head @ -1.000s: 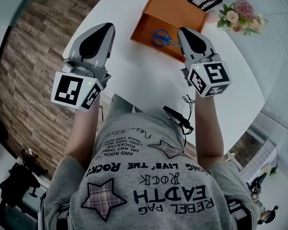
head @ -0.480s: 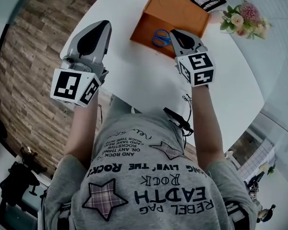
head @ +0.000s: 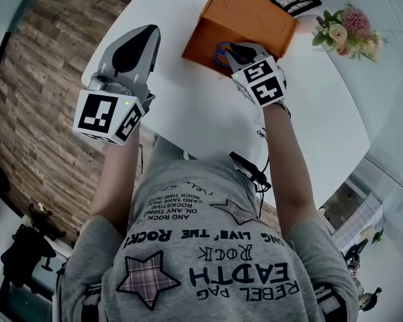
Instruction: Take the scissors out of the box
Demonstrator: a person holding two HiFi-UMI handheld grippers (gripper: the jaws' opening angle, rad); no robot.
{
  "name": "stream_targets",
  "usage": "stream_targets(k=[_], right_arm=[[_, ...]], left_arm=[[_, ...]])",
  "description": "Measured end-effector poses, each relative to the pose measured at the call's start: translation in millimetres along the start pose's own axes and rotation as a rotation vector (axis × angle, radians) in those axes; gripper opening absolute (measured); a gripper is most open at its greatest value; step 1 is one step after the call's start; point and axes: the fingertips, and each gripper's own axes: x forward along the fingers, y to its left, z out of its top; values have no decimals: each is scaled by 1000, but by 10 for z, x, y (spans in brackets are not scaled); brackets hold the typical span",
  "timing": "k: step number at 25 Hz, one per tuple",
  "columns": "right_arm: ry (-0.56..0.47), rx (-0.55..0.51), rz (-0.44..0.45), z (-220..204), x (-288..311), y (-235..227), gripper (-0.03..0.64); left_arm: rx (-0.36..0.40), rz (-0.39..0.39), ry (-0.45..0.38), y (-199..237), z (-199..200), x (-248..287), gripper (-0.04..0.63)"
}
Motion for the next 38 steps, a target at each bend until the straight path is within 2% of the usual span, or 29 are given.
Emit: stream_targets(k=[3, 5, 6, 17, 22, 27, 34, 38], right_arm=[[70, -62, 48, -46, 130, 88, 33], [113, -88, 76, -79, 197, 136, 102], [127, -97, 84, -91, 223, 145, 115], [196, -148, 123, -157, 353, 144, 115], [242, -218, 146, -162, 378, 183, 115], [249, -188, 136, -167, 392, 186, 115], [279, -356, 151, -166, 401, 266, 110], [293, -338, 175, -179, 412, 288, 83]], left_arm=[[-4, -4, 3, 5, -2, 13, 9], [-7, -6, 5, 11, 0, 16, 9], [-8, -6, 5, 15, -2, 17, 9], [-11, -7, 12, 28, -40, 57, 9], [-13, -11, 13, 21, -45, 61, 9], [-10, -18, 14, 16, -40, 68, 9], [-8, -23, 15, 5, -36, 61, 9], [-7, -26, 16, -3, -33, 61, 9]])
